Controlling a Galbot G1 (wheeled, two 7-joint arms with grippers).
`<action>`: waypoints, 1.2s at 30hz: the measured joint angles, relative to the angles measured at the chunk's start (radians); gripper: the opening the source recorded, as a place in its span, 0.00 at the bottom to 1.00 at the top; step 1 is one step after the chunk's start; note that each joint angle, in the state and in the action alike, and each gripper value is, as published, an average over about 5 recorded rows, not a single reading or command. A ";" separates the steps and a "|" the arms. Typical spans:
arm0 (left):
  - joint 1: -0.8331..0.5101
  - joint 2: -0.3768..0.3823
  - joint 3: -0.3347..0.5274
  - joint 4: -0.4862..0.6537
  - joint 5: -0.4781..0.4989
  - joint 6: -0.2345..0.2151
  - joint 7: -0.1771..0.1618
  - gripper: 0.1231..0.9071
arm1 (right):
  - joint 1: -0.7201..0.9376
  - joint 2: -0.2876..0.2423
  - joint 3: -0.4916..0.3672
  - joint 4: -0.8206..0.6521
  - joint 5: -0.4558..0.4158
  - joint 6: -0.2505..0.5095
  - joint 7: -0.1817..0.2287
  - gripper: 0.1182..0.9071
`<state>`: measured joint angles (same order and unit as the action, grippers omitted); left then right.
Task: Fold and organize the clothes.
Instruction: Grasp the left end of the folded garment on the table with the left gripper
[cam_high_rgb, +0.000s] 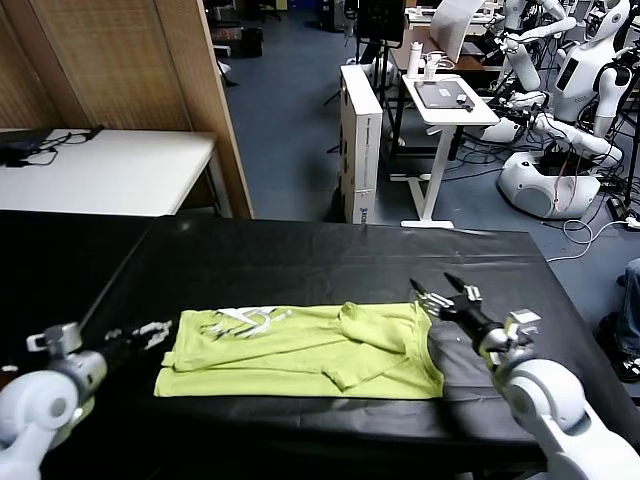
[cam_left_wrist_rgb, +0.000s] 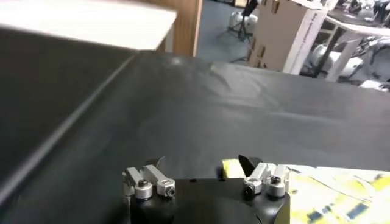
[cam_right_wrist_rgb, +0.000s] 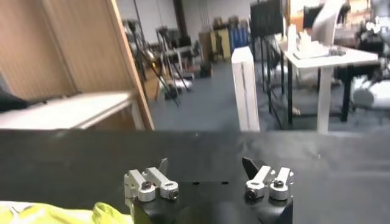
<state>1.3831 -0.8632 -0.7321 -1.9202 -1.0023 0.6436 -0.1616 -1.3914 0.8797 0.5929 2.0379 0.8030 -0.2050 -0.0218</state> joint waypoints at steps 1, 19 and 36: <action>0.023 0.003 -0.024 -0.010 -0.038 0.017 0.014 1.00 | -0.020 0.001 0.016 0.007 0.000 0.002 -0.003 1.00; 0.171 -0.042 -0.135 -0.026 -0.092 0.093 0.210 1.00 | -0.108 0.016 0.071 0.037 -0.019 -0.006 -0.004 1.00; 0.125 -0.069 -0.054 -0.017 -0.086 0.089 0.195 0.98 | -0.093 0.025 0.048 0.033 -0.033 -0.007 -0.003 1.00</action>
<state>1.5084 -0.9320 -0.7861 -1.9373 -1.0881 0.7330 0.0334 -1.4844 0.9044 0.6405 2.0714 0.7700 -0.2117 -0.0245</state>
